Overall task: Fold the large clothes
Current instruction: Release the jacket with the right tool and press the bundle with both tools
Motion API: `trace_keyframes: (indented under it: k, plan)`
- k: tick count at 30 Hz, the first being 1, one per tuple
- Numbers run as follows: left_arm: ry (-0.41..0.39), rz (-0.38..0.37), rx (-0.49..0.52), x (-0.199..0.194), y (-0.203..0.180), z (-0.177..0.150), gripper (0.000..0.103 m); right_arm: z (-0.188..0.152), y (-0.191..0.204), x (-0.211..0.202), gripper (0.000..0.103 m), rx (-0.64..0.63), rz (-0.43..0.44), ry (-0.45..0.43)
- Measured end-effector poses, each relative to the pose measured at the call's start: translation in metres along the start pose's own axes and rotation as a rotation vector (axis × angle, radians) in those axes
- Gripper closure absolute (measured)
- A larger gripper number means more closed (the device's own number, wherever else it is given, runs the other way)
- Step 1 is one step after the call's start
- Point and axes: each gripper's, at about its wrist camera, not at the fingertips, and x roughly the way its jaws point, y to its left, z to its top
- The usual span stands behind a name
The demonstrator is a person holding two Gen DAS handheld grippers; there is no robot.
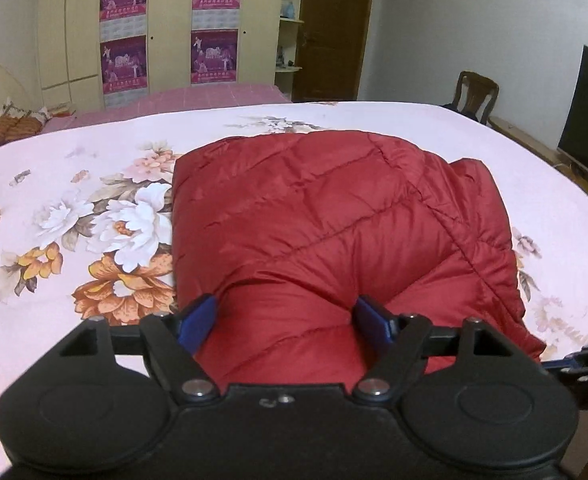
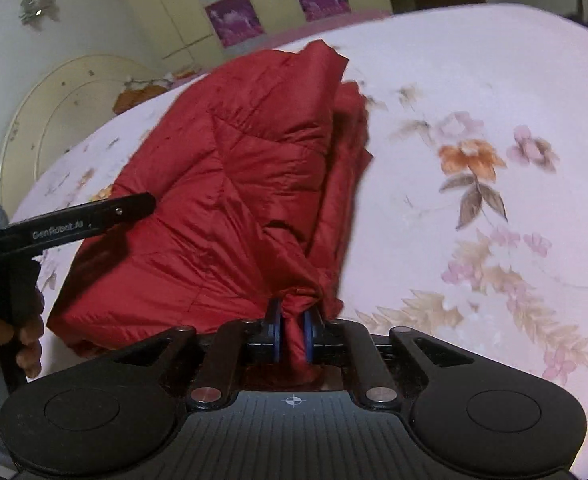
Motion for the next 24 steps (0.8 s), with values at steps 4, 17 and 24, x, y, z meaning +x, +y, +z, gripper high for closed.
trace_keyframes:
  k: [4, 17, 24]
  plan:
    - [0.013, 0.004, -0.014, -0.003, 0.001, 0.002, 0.027, 0.013, 0.001, -0.024, 0.093, -0.02, -0.017, -0.044]
    - [0.032, 0.04, -0.019, -0.004, -0.01, 0.016, 0.027, 0.086, 0.034, -0.028, 0.068, -0.201, -0.026, -0.238]
    - [0.017, 0.01, -0.054, -0.002, 0.005, 0.043, 0.029, 0.111, 0.061, 0.019, 0.068, -0.224, -0.031, -0.24]
